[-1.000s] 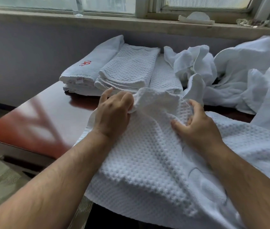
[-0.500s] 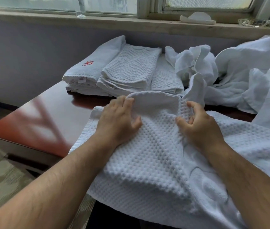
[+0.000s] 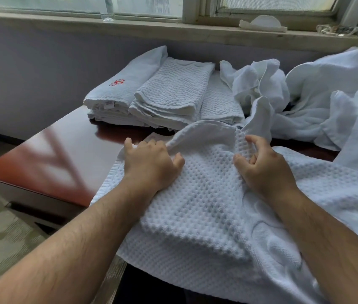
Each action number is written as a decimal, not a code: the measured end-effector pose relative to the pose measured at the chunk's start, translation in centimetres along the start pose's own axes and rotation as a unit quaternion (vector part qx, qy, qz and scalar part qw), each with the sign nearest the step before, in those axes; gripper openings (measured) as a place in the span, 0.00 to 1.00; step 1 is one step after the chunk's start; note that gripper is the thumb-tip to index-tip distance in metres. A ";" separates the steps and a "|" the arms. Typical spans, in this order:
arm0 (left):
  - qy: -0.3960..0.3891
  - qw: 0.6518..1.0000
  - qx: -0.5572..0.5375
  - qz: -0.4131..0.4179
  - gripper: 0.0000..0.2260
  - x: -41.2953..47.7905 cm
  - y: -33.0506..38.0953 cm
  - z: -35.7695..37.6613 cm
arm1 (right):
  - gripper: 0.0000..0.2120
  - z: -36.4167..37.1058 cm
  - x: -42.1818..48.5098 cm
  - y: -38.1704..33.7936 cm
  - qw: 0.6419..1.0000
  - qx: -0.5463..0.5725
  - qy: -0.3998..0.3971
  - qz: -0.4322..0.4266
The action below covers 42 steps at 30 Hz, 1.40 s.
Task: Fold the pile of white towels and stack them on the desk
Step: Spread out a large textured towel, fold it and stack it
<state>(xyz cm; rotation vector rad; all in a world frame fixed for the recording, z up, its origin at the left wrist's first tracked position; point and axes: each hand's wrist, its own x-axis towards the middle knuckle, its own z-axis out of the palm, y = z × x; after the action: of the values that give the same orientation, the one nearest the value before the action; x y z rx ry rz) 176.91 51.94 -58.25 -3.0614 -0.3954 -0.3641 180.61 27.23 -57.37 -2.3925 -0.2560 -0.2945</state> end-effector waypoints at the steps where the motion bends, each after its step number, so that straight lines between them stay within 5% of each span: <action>1: -0.018 1.000 -0.003 -0.009 0.35 0.1 -0.1 0.0 | 0.28 0.0 0.0 0.0 1.000 0.002 0.001 -0.002; 4: -0.011 0.999 -0.047 -0.022 0.39 0.2 -0.1 -0.2 | 0.27 0.1 -0.1 0.1 1.000 0.011 0.004 -0.001; 8: 0.086 0.986 -0.114 0.090 0.26 -0.8 -0.5 -0.3 | 0.26 0.1 -0.2 0.0 1.000 0.011 0.006 0.000; 18: -0.158 0.986 -0.058 0.018 0.42 -0.5 -2.5 -1.2 | 0.25 -0.8 0.1 -1.4 0.994 -0.023 -0.102 -0.023; 22: -0.127 0.991 -0.044 -0.008 0.41 0.0 -1.7 -1.6 | 0.24 -0.3 -0.7 -2.1 0.992 -0.037 -0.110 -0.041; 25: -0.027 0.993 -0.081 0.083 0.29 -0.8 0.1 -1.4 | 0.20 -0.2 -1.4 -2.5 0.993 -0.047 -0.101 -0.047; 27: -0.077 0.979 -0.124 0.141 0.28 -1.6 1.3 -1.4 | 0.16 -1.0 -1.3 -2.4 0.989 -0.033 -0.137 -0.047; 30: -0.162 0.977 -0.092 0.104 0.29 -2.3 2.6 -1.8 | 0.01 -3.7 -0.3 -1.4 0.988 -0.037 -0.143 -0.047; 33: -0.149 0.983 -0.074 0.078 0.23 -2.4 6.7 -3.9 | 0.03 -7.1 0.4 1.2 0.989 -0.131 -0.062 -0.015; 37: 0.058 0.956 -0.143 0.250 0.14 -2.3 14.4 -5.1 | 0.08 -10.5 0.4 5.4 0.970 -0.219 -0.042 0.099; 42: -0.063 0.953 -0.165 0.245 0.21 0.6 19.7 -3.4 | 0.37 -12.9 -0.5 8.0 0.927 -0.303 -0.099 0.195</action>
<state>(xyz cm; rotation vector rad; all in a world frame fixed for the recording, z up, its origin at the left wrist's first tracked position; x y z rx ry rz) 181.75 32.79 -54.87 -3.3537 0.4738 -0.2272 180.41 12.63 -53.17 -3.0135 0.2685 0.0746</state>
